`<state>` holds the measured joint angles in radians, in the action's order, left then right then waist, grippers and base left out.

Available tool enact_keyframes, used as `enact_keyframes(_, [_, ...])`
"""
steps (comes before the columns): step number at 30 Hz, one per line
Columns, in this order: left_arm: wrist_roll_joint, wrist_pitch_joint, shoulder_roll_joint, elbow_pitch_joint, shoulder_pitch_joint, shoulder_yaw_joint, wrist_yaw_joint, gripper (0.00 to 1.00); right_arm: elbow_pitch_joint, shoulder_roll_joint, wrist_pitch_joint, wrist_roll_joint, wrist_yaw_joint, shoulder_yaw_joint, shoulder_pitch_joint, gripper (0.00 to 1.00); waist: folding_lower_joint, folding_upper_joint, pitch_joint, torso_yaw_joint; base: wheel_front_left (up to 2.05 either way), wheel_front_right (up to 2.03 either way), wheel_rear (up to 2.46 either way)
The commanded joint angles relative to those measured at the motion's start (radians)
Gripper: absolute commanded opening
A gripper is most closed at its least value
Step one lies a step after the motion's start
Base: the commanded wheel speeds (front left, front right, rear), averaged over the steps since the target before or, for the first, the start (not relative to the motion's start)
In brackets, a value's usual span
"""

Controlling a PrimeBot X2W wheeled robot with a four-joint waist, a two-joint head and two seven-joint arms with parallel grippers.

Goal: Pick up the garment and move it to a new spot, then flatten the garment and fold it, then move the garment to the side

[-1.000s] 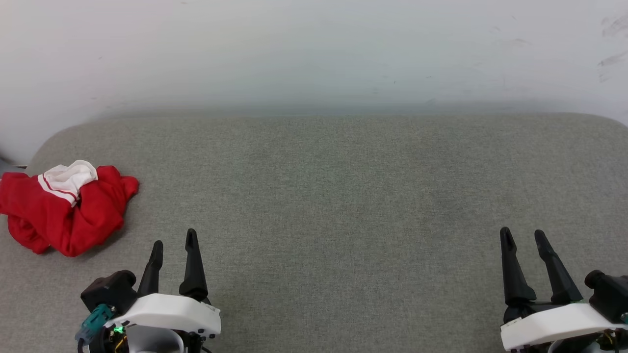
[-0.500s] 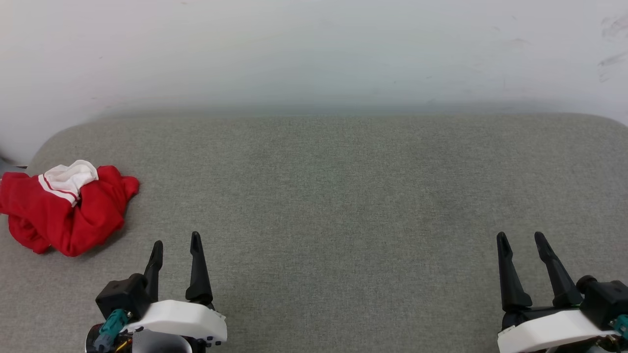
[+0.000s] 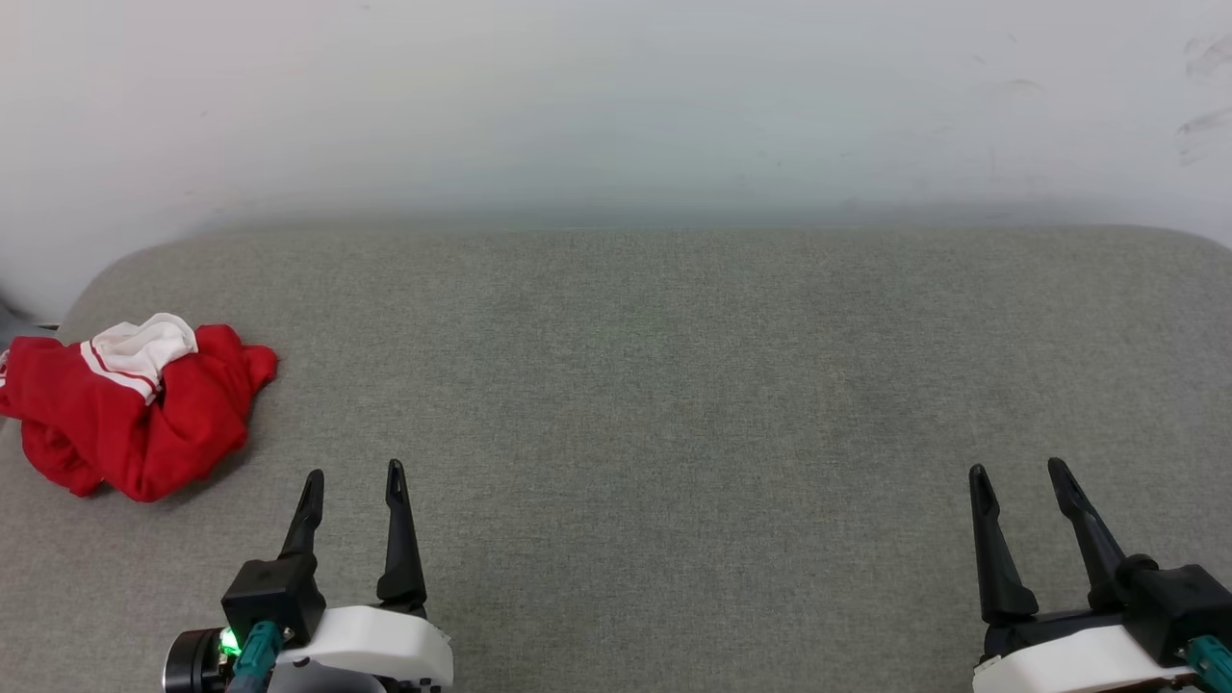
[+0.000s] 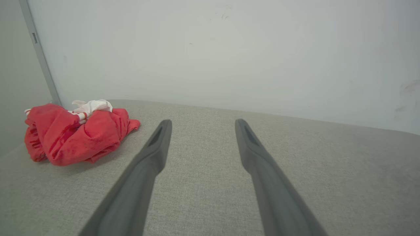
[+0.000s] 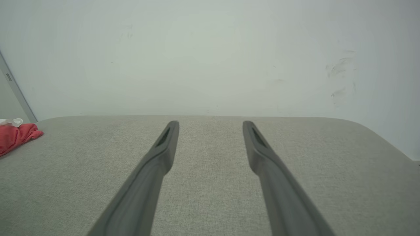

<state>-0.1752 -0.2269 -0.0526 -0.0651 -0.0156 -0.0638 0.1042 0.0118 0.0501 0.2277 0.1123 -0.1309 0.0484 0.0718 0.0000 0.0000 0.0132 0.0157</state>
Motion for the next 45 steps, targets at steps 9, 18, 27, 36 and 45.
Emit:
enact_keyframes(9, [0.076,-0.024,-0.001,0.001,-0.013,-0.006,-0.007,1.00,-0.012,0.000,0.022,-0.054,0.000,0.000,0.013,1.00,0.0000,0.0000,0.001,0.005,0.00,0.00,0.00])
enact_keyframes(18, [0.119,-0.038,0.001,-0.005,-0.018,-0.004,-0.012,1.00,-0.010,0.000,0.037,-0.082,0.000,0.002,0.025,1.00,0.0000,0.0000,0.002,0.009,0.00,0.00,0.00])
enact_keyframes(27, [0.086,-0.039,0.002,-0.019,-0.020,0.011,-0.024,1.00,0.008,0.000,0.038,-0.032,0.000,0.006,0.025,1.00,0.0000,0.0000,0.001,0.011,0.00,0.00,0.00])
enact_keyframes(36, [0.059,-0.039,0.002,-0.032,-0.021,0.008,-0.031,1.00,0.017,0.000,0.038,-0.006,0.000,0.002,0.027,1.00,0.0000,0.0000,0.000,0.013,0.00,0.00,0.00])
enact_keyframes(45, [0.048,-0.039,0.002,-0.045,-0.020,0.003,-0.038,1.00,0.030,0.000,0.038,0.015,0.000,0.005,0.027,1.00,0.0000,0.0000,0.001,0.016,0.00,0.00,0.00])
